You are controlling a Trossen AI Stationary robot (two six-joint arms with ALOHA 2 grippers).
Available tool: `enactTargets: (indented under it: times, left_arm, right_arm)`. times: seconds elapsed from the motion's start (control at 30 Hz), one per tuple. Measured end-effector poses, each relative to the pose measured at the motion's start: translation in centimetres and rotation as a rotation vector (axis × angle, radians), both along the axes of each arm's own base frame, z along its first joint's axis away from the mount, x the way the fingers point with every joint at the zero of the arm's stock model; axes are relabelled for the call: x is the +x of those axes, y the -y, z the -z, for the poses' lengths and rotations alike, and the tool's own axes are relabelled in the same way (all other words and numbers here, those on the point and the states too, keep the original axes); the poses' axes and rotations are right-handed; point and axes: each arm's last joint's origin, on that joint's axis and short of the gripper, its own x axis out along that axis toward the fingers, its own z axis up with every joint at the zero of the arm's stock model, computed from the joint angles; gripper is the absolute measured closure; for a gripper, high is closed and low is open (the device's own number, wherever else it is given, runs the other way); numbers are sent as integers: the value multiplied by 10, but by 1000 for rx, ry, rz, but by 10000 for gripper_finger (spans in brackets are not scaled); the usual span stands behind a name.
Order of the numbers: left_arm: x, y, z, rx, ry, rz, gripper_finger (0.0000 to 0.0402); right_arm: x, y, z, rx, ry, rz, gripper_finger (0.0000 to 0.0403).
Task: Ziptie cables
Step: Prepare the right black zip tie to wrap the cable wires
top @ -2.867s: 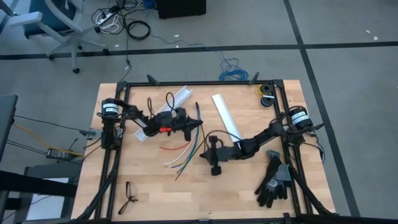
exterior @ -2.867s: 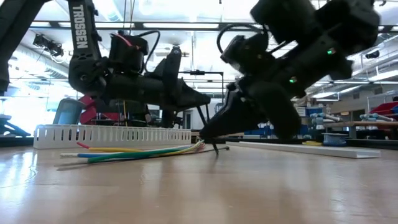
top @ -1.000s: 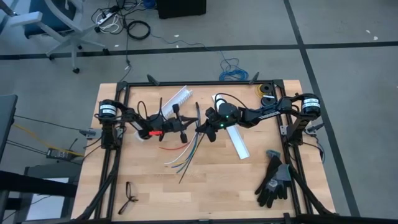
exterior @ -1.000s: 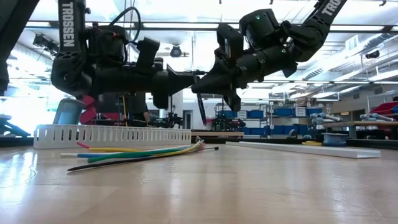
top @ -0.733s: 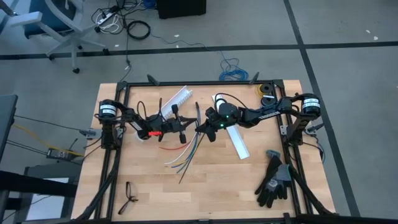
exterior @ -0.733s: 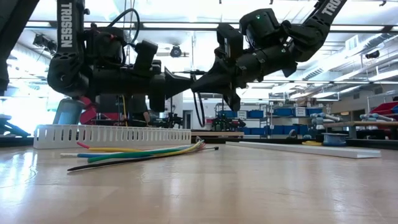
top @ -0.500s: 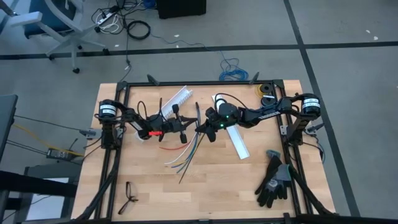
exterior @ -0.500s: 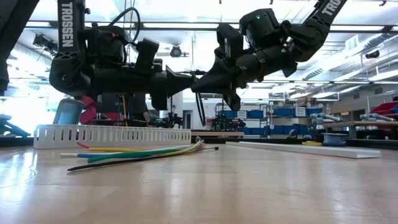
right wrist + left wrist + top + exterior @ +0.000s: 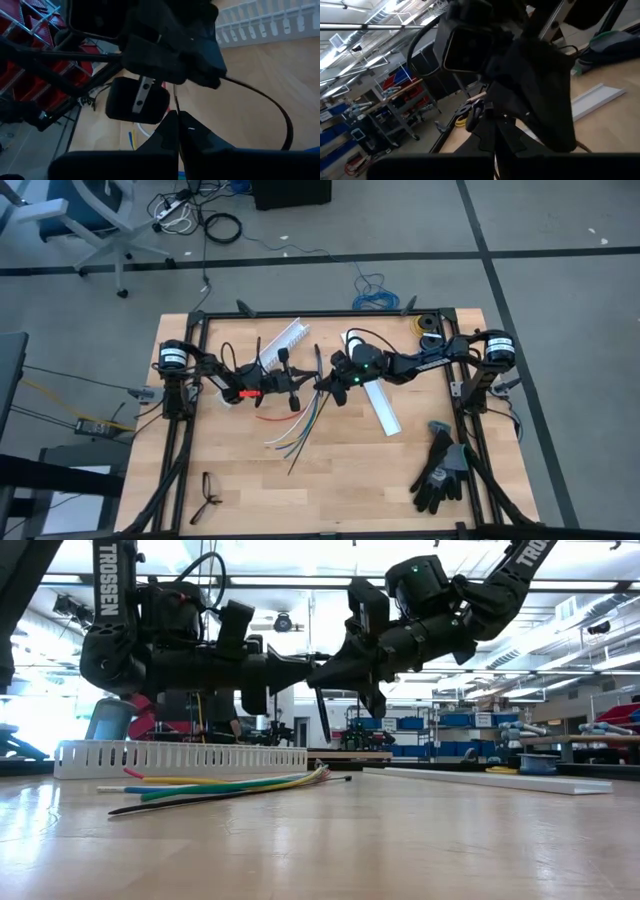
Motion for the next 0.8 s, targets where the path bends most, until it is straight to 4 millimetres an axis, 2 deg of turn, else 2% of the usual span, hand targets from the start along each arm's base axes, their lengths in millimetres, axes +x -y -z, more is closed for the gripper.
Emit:
enactTargets:
  times: [0.57, 0.8]
  left_arm:
    - [1, 4, 5, 23, -65, -48, 401]
    - [1, 4, 5, 20, -60, -47, 401]
  right_arm:
    - [-1, 16, -5, 21, 55, 52, 403]
    - [-1, 16, -6, -53, 68, 19, 396]
